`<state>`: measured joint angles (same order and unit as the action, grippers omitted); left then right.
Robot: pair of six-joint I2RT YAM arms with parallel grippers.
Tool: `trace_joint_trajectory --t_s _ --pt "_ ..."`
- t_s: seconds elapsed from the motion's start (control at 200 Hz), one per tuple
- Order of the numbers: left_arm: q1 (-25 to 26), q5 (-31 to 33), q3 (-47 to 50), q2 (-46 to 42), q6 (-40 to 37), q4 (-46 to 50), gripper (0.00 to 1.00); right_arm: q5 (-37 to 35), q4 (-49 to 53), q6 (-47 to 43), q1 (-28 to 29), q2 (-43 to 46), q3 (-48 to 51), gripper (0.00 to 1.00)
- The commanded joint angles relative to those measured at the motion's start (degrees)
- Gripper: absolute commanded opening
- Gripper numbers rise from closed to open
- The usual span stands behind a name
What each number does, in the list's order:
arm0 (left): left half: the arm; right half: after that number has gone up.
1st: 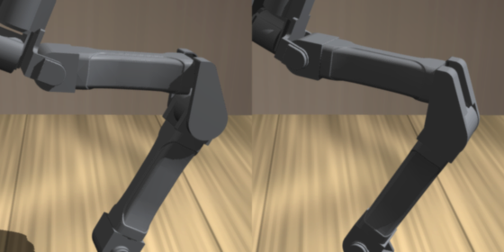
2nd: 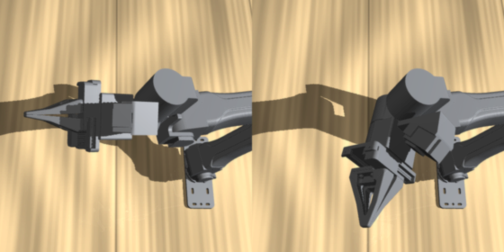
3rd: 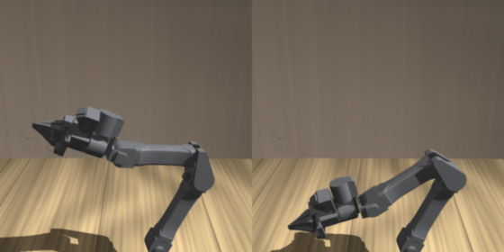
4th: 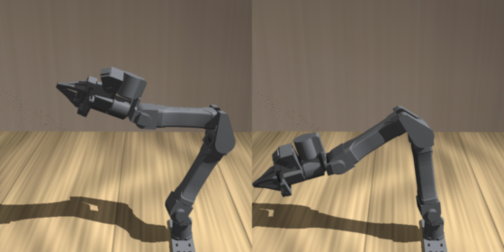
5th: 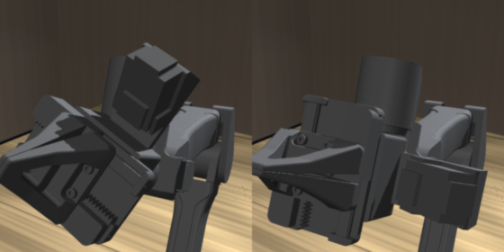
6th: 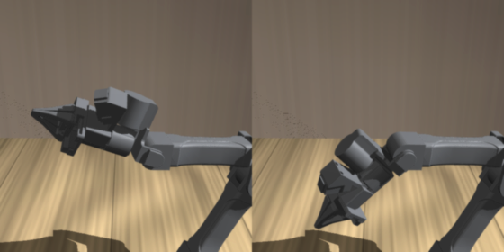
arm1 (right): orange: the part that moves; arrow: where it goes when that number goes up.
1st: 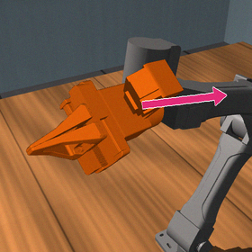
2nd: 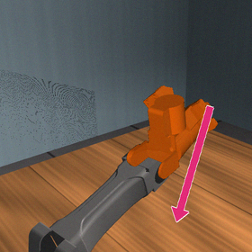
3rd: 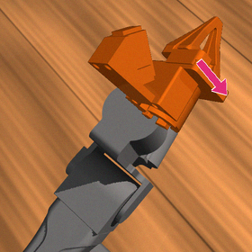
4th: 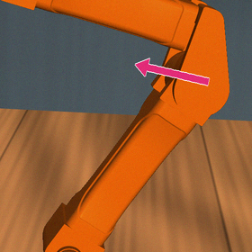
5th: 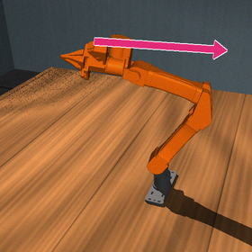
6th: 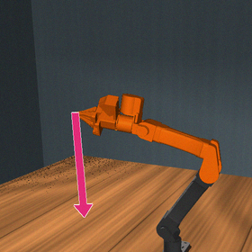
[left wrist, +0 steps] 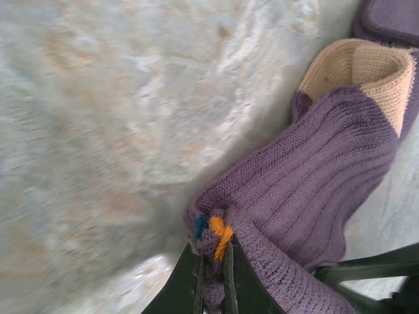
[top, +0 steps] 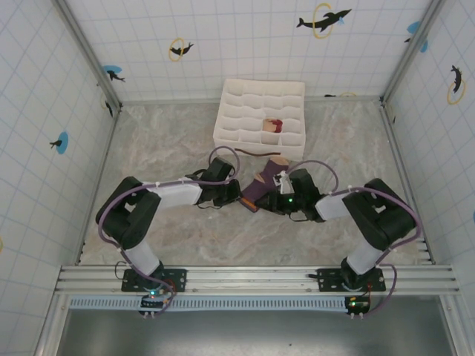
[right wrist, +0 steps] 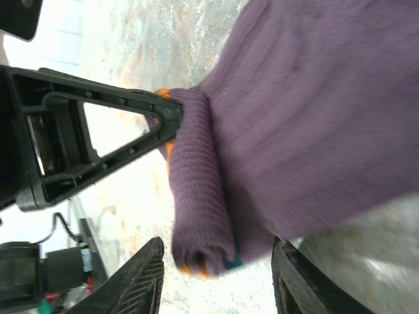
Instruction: Roll the socks
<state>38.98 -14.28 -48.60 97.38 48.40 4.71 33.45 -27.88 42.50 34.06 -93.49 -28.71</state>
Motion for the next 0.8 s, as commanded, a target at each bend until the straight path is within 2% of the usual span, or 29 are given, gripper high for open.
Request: trace_joint_trajectory --t_s 0.0,0.185,0.285,0.555,0.796 --pt "-0.84 1.96 -0.53 -2.11 -2.68 10.62 0.00 -8.68 13.45 -11.88 2.30 5.17 -3.44 0.48" --pt "-0.93 1.13 0.67 -5.39 -2.19 13.82 0.00 -27.39 18.32 -23.39 10.84 11.81 -4.64 0.52" --pt "-0.93 0.88 0.96 -6.55 -2.26 15.32 0.00 -38.36 17.54 -30.41 17.75 13.31 -4.47 0.58" --pt "-1.00 -0.09 0.77 -7.48 -2.69 17.57 0.00 -60.61 9.19 -47.38 34.17 7.14 -5.05 0.59" --pt "-1.01 -1.08 1.22 -6.99 -2.87 17.45 0.00 -69.99 1.54 -56.70 40.40 -2.83 -7.98 0.59"
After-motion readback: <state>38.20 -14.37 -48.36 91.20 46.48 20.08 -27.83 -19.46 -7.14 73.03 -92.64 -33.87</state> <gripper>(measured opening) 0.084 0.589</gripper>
